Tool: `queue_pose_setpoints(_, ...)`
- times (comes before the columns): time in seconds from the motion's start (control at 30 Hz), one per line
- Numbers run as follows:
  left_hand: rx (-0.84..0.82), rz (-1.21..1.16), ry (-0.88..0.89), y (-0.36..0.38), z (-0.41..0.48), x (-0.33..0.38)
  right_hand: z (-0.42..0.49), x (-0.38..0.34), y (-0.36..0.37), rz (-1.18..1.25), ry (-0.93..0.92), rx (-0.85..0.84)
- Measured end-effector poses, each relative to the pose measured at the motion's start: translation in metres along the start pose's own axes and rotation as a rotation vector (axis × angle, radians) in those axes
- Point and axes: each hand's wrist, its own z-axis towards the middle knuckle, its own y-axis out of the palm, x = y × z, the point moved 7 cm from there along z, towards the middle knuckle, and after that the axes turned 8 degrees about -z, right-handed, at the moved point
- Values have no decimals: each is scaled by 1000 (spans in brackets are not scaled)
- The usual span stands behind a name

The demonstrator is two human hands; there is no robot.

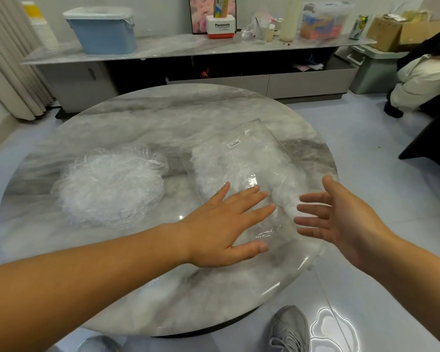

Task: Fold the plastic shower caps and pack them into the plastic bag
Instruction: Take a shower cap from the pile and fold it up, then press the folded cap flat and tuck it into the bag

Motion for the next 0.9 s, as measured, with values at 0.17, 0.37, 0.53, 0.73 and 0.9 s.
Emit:
queue_pose_setpoints(0.17,30,-13,-10,-6,-13,-1,-18,-21,-7,-390,-171,129)
queue_pose_setpoints(0.37,156,-47,-202,-22,-47,-29,-37,-57,43,-301,-550,13)
queue_pose_setpoints(0.53,290,-23,-533,-34,-110,-76,-55,-74,131,-385,-709,-296)
queue_pose_setpoints(0.73,262,-64,-854,-21,-184,-145,-52,-48,223,-856,-721,-534)
queue_pose_setpoints(0.9,246,-79,-780,-18,-192,-169,-29,-33,246,-1022,-734,-481)
